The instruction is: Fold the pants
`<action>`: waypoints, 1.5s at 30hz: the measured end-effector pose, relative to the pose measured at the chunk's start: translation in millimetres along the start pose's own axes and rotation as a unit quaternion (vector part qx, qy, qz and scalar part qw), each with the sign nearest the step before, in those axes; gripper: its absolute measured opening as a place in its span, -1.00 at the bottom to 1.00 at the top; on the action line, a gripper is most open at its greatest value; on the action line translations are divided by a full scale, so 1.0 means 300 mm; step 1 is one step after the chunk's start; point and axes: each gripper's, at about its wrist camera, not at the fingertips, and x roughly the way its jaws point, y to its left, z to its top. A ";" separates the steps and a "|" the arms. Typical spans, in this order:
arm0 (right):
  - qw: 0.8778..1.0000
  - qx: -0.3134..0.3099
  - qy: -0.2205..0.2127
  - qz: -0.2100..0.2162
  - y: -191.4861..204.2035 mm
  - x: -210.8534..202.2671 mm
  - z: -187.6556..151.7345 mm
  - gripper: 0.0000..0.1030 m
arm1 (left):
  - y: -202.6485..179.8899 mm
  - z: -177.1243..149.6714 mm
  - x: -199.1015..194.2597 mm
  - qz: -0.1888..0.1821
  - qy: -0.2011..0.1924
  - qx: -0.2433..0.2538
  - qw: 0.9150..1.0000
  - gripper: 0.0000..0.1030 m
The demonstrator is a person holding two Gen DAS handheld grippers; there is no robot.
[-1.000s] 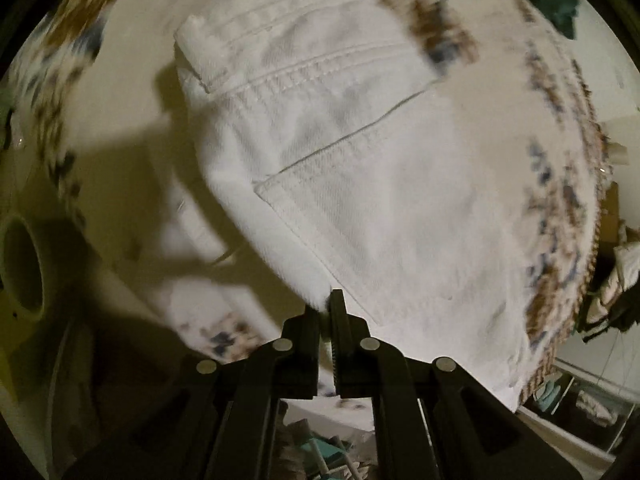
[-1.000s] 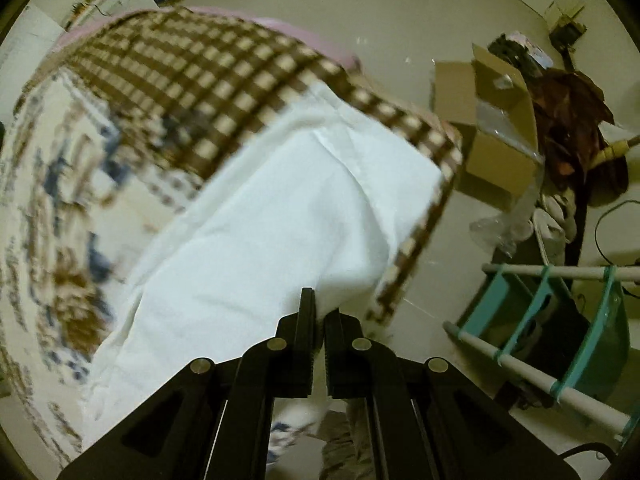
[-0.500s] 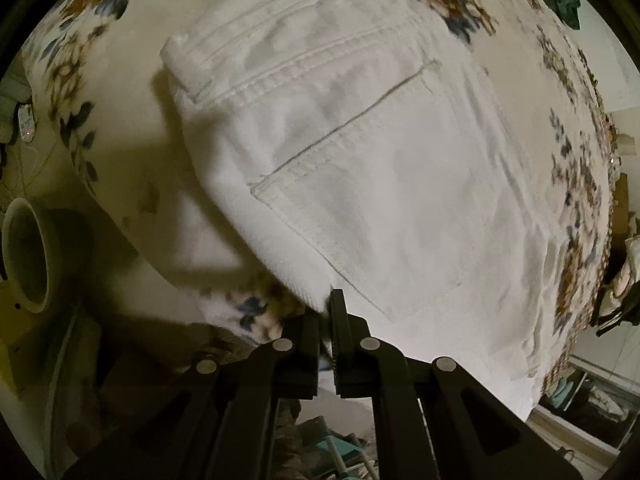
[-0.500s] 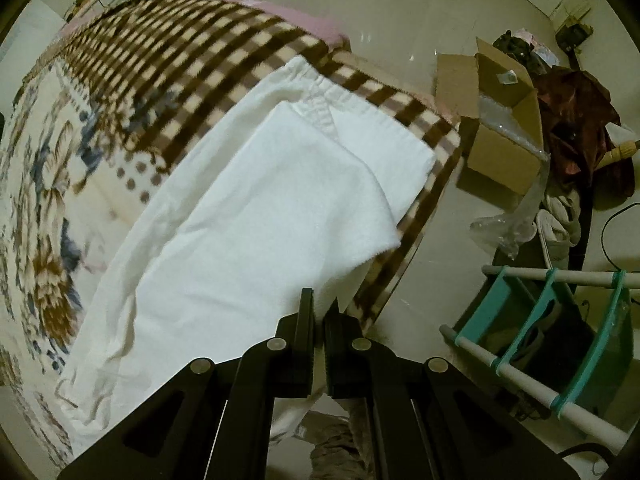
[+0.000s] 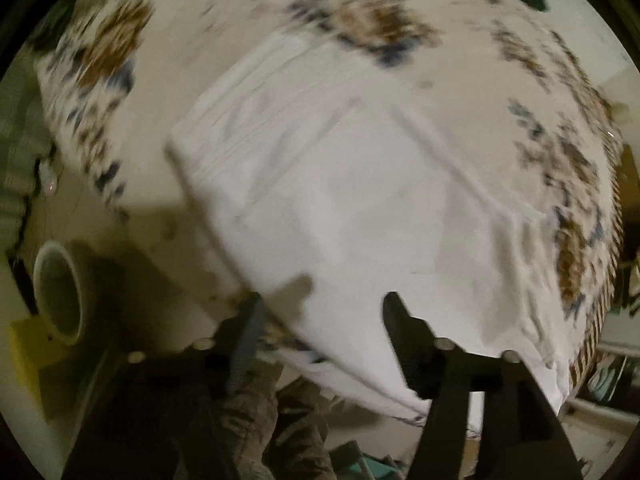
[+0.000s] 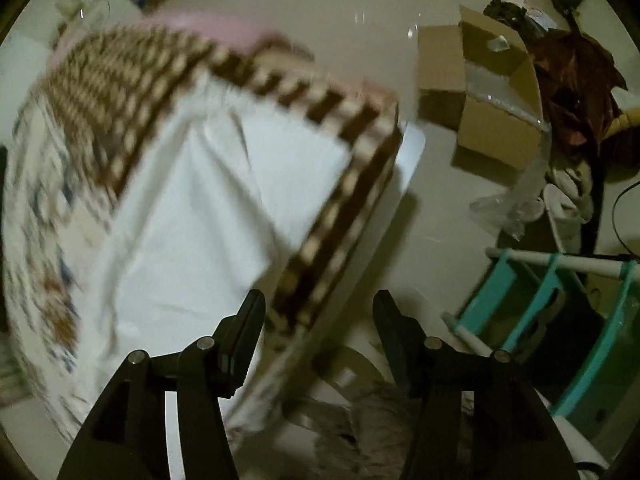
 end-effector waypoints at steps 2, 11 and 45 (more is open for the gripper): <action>1.000 -0.007 -0.005 0.023 0.010 0.006 0.039 0.14 | -0.084 -0.011 -0.001 -0.010 -0.009 0.032 0.999 0.28; 0.974 0.129 0.031 0.183 -0.017 0.094 0.219 0.14 | -0.372 -0.206 0.081 -0.066 0.033 0.108 0.991 0.29; 0.994 -0.071 0.085 0.008 0.056 0.246 0.469 0.13 | -0.593 -0.400 0.223 -0.044 0.072 0.221 0.972 0.29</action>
